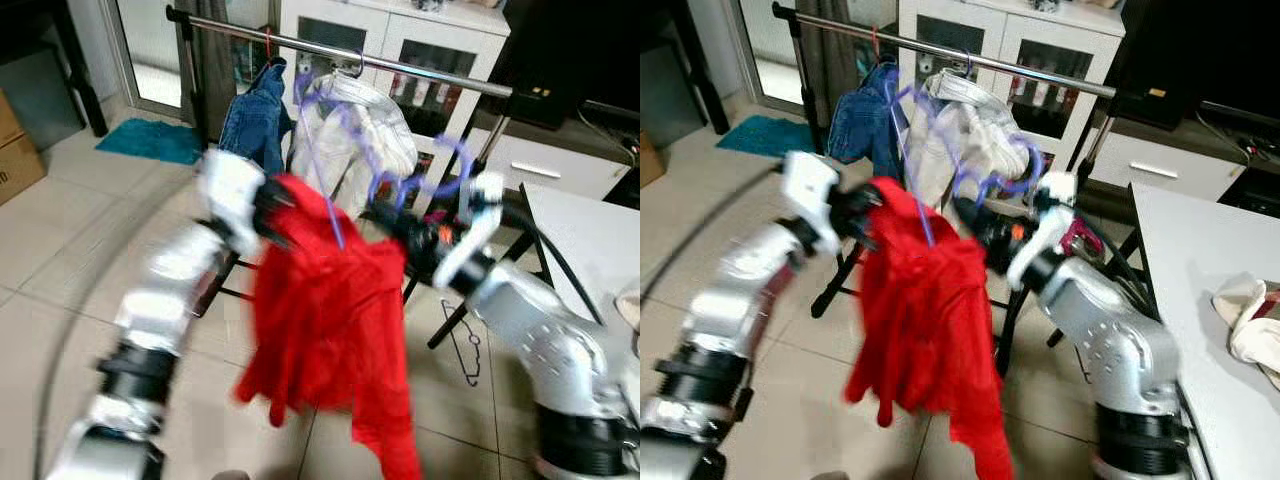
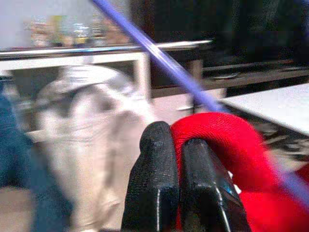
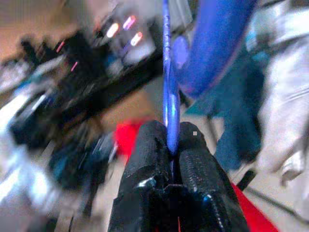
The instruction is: Hang hanger
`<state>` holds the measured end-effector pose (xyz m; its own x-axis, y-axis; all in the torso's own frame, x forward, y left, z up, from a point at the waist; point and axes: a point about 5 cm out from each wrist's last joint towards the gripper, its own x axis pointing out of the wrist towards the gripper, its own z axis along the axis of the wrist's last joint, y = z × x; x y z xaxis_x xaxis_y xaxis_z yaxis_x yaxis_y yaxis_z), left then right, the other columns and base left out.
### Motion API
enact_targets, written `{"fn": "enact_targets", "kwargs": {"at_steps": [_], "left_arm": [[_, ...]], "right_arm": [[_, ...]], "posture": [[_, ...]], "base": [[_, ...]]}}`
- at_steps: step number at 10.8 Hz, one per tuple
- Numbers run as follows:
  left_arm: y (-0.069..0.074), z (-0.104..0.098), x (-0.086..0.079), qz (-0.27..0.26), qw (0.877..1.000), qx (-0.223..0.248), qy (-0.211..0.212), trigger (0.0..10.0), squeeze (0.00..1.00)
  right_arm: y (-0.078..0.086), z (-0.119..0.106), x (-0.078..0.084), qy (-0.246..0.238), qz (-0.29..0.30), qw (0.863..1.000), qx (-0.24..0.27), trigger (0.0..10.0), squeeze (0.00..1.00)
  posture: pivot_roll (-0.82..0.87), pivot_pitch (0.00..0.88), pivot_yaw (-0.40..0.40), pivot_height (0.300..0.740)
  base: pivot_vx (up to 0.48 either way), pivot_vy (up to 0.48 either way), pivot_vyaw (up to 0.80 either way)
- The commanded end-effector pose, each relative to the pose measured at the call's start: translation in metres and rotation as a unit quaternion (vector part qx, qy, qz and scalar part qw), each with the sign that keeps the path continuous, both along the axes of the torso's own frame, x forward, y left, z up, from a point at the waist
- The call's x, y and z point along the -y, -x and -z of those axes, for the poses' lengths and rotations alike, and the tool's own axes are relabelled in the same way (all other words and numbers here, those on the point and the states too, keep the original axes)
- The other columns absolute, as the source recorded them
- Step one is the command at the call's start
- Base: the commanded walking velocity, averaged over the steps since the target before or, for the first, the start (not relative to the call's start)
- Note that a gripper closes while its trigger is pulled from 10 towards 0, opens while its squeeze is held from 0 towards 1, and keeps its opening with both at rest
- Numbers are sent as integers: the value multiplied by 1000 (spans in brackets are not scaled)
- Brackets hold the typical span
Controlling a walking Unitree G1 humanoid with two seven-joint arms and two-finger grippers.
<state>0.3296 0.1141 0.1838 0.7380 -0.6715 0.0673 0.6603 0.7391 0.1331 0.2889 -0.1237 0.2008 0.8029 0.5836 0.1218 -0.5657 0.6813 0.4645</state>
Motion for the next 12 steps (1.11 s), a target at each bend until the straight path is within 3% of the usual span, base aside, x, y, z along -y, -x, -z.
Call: {"fn": "enact_targets", "kwargs": {"at_steps": [1, 2, 3, 5, 6, 7, 8, 9, 11, 12], "left_arm": [[8, -7, 21, 49, 999, 8, 9, 0, 0], [24, -6, 41, 106, 994, -11, 12, 0, 0], [34, -7, 52, 138, 990, -16, 19, 0, 0], [55, -36, 65, 199, 972, -5, 126, 0, 0], [53, -34, 55, 171, 980, -7, 103, 0, 0], [51, -24, 39, 125, 989, -23, 72, 0, 0], [50, -9, 15, 48, 997, -42, 35, 0, 0], [51, 4, -8, -38, 998, -55, 7, 10000, 0], [50, 20, -34, -152, 983, -98, -17, 10000, 0], [54, 26, -44, -204, 972, -112, -24, 10000, 0]], "right_arm": [[-7, -9, 9, -10, 52, 998, 18, 0, 0], [-19, -18, 14, -33, 113, 993, 32, 0, 0], [-25, -22, 17, -35, 138, 989, 43, 0, 0], [-33, -28, 32, -109, 205, 972, 40, 0, 0], [-32, -19, 36, -20, 214, 976, 38, 0, 0], [-29, -3, 41, 32, 218, 975, 12, 0, 0], [-16, 20, 45, 95, 193, 976, -32, 10000, 0], [-2, 32, 48, 162, 176, 970, -36, 10000, 0], [11, 35, 43, 195, 169, 966, -22, 10000, 0], [19, 34, 33, 168, 141, 975, -28, 10000, 0]], "posture": [[62, 0, -114, 740], [58, 0, -109, 740], [58, 0, -109, 740], [62, 0, -110, 740], [63, 0, -113, 740], [64, 0, -116, 740], [64, 0, -124, 740], [67, 0, -140, 740], [67, 0, -150, 740], [62, 0, -153, 740]], "base": [[0, 0, 0], [0, 0, 0], [0, 0, 0], [0, 0, 0], [0, 0, 0], [0, 0, 0], [0, 0, 0], [0, 0, 0], [0, 0, 0], [0, 0, -800]]}}
